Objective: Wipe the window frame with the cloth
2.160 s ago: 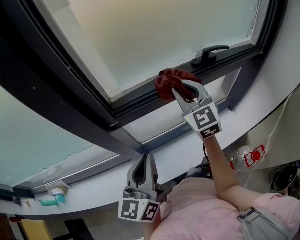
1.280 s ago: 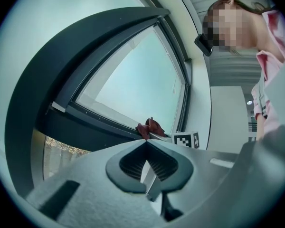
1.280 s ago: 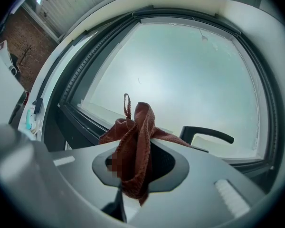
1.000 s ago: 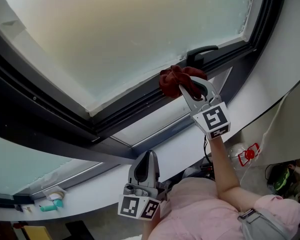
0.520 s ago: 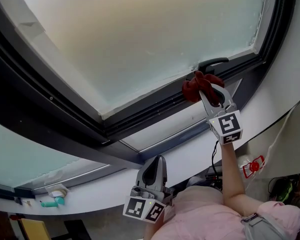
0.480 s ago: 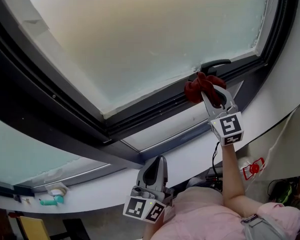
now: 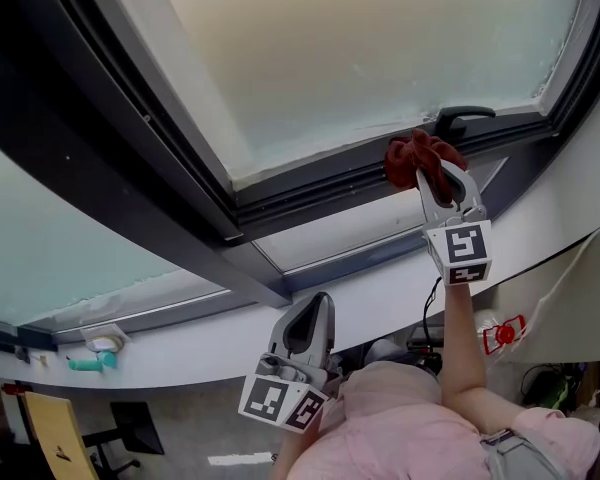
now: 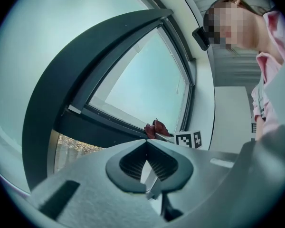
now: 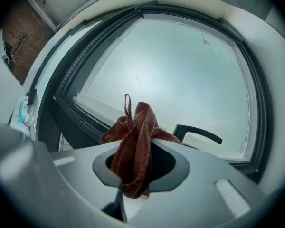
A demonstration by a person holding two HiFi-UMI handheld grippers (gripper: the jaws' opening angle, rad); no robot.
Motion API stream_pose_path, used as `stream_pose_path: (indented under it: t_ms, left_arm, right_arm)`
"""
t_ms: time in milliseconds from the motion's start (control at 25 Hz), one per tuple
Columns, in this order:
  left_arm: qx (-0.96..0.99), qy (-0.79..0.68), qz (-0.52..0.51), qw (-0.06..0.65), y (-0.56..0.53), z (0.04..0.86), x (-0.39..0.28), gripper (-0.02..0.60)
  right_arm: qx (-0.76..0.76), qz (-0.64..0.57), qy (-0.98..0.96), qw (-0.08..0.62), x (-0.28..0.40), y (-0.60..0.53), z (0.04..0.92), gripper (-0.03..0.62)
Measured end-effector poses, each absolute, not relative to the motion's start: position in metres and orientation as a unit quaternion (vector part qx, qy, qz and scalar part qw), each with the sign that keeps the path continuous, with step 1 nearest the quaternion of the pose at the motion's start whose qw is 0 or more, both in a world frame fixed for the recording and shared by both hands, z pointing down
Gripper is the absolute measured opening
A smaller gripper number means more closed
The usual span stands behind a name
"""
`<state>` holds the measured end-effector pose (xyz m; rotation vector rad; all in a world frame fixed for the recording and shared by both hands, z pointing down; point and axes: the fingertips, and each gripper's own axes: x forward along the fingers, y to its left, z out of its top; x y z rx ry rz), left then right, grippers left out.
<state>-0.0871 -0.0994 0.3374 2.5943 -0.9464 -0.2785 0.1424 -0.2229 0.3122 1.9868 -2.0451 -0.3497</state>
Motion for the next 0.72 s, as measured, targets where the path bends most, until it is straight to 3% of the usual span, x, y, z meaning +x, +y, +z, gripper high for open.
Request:
stream_pose_path:
  t_ms: [320,720]
  left_arm:
    - [0.919,-0.339,-0.119,0.164,-0.098,0.329,-0.117,-0.003]
    - [0.918,-0.332,-0.117,0.181,-0.08,0.337,-0.127,-0.003]
  right_arm:
    - [0.658,-0.12,-0.736,0.102,0.142,-0.239,0.31,0.074]
    - [0.645,-0.125,-0.743,0.131,0.138,-0.227,0.316,0.074]
